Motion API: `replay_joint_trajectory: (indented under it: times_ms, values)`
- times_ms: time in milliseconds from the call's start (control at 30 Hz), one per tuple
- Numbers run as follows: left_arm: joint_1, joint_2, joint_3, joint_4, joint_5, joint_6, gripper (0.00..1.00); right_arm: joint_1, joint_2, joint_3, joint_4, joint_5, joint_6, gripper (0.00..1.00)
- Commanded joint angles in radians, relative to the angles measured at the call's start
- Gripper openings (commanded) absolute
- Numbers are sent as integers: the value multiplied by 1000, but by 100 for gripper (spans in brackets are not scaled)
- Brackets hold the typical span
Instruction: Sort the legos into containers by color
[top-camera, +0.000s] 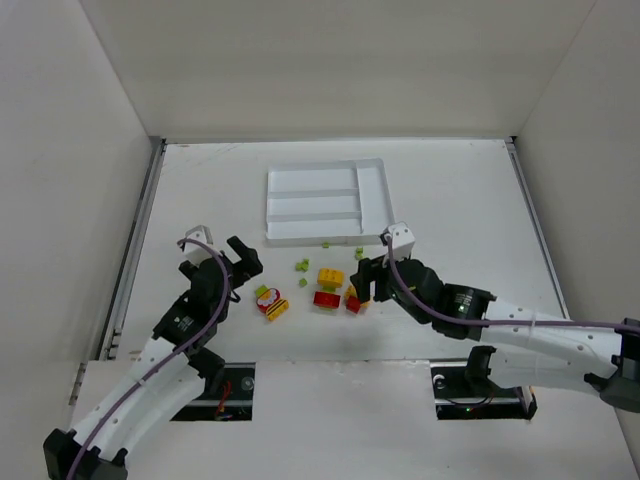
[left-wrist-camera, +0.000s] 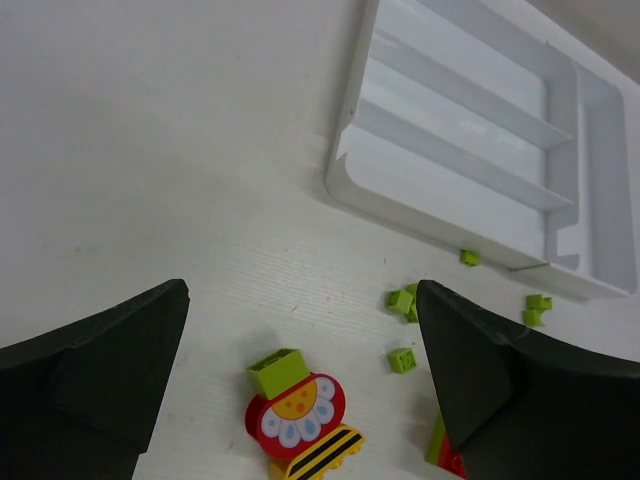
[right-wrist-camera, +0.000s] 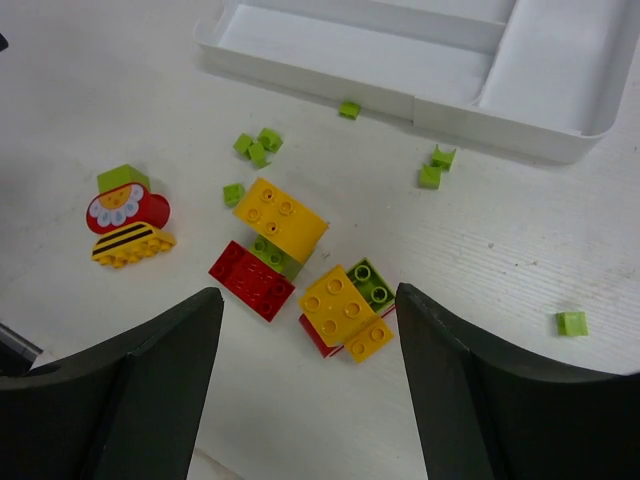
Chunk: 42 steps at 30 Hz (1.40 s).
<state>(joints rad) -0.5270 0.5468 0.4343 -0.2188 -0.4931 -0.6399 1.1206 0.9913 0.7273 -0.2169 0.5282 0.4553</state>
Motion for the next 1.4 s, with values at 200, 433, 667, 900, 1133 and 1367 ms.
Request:
replay_joint_trajectory:
  times_ms: [200, 433, 667, 900, 1133, 1367]
  values:
    - [-18, 74, 41, 206, 30, 46, 100, -5, -103, -29, -38, 36, 19, 64]
    - [-96, -40, -134, 502, -40, 23, 100, -21, -40, 32, -123, 52, 57, 23]
    - [-129, 31, -40, 454, -30, 12, 60, -25, 26, 69, -205, 96, 141, 72]
    - [-104, 166, 58, 338, 59, 51, 8, -6, 112, 110, -266, 79, 193, 83]
    - [-104, 94, -57, 455, 96, 0, 10, 26, 220, 152, -225, 50, 203, 80]
    - [-147, 29, -120, 432, 90, -18, 36, 28, 328, 182, -178, 44, 183, 76]
